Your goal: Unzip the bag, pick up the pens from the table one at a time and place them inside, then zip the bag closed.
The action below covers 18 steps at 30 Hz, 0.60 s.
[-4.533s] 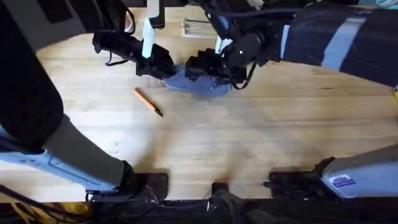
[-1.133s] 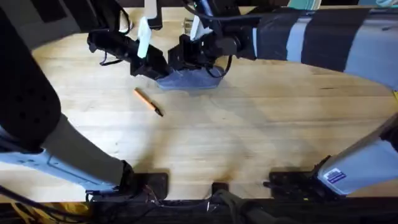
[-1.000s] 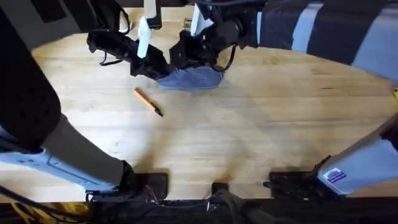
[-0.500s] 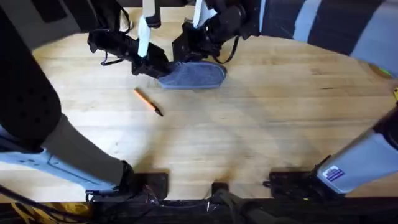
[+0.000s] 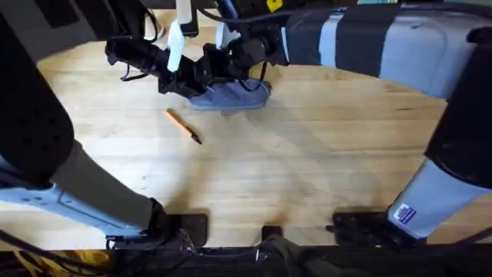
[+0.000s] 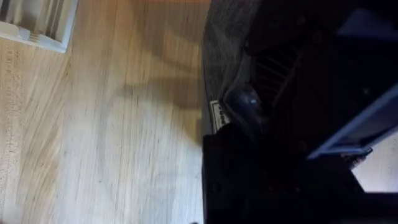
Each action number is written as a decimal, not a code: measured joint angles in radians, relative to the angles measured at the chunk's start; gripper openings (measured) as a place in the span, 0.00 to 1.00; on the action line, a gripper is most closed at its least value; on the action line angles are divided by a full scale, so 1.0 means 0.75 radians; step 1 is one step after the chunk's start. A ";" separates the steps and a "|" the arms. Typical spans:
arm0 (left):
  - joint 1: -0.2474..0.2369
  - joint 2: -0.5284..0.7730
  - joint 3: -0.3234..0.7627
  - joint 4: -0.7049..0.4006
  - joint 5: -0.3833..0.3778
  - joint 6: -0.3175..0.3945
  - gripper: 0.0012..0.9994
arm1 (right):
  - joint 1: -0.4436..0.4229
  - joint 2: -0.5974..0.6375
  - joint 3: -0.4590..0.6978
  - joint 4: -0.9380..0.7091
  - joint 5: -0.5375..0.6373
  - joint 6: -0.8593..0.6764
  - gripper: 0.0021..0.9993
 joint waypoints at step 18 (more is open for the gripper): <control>0.000 0.000 0.000 0.000 0.028 0.004 0.04 | -0.070 -0.026 0.140 -0.222 -0.129 -0.147 0.62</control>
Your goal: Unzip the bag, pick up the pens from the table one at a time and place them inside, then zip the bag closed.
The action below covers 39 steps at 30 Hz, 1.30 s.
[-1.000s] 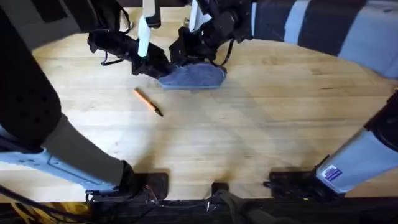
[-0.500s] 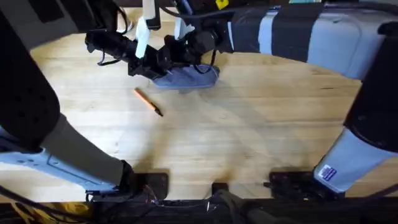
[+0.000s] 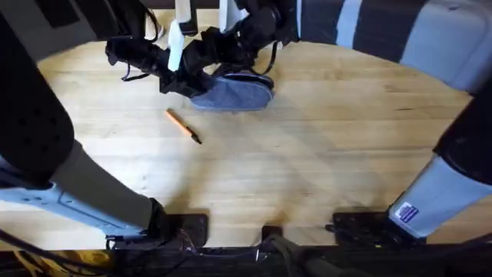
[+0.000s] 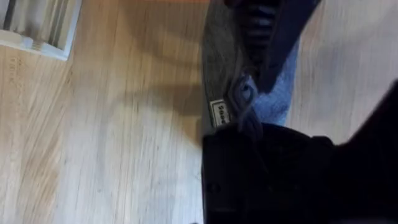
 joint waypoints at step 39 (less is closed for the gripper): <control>0.007 -0.020 0.015 -0.127 0.133 -0.004 0.99 | -0.308 -0.320 0.030 -0.487 0.185 -1.076 0.03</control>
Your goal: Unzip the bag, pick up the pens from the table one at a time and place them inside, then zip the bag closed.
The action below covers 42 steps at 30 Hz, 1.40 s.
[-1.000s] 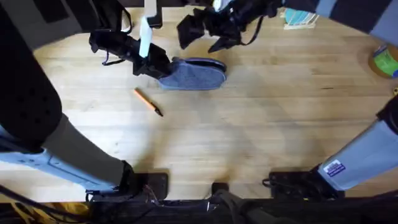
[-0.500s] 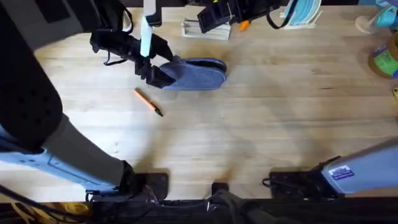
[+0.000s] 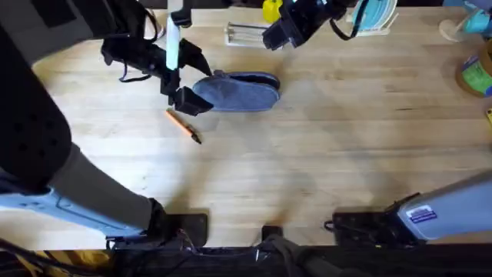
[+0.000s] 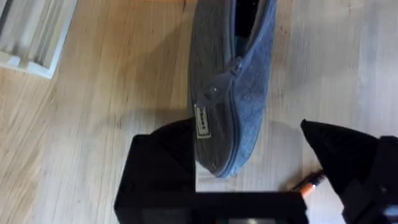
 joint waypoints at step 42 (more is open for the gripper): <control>0.412 -0.424 0.036 -0.328 -0.001 0.025 0.99 | 0.172 0.350 0.006 0.064 0.004 -0.874 0.03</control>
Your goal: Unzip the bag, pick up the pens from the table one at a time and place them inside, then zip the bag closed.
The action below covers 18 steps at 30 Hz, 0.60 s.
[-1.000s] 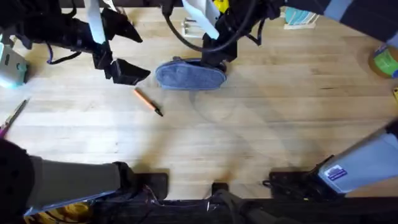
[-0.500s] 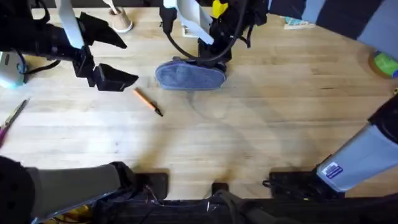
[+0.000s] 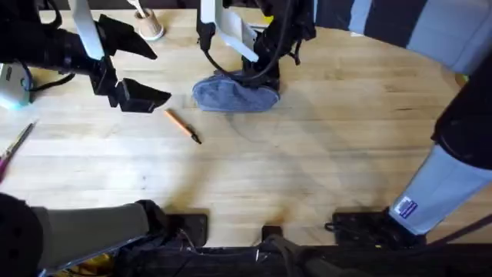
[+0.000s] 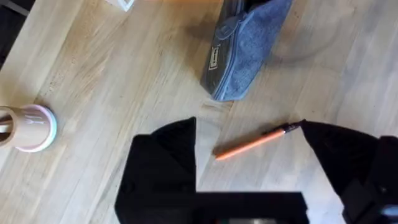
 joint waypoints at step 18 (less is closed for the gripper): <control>0.000 0.000 0.000 0.000 0.000 0.000 0.99 | 0.044 0.068 0.005 0.067 0.017 -0.001 0.99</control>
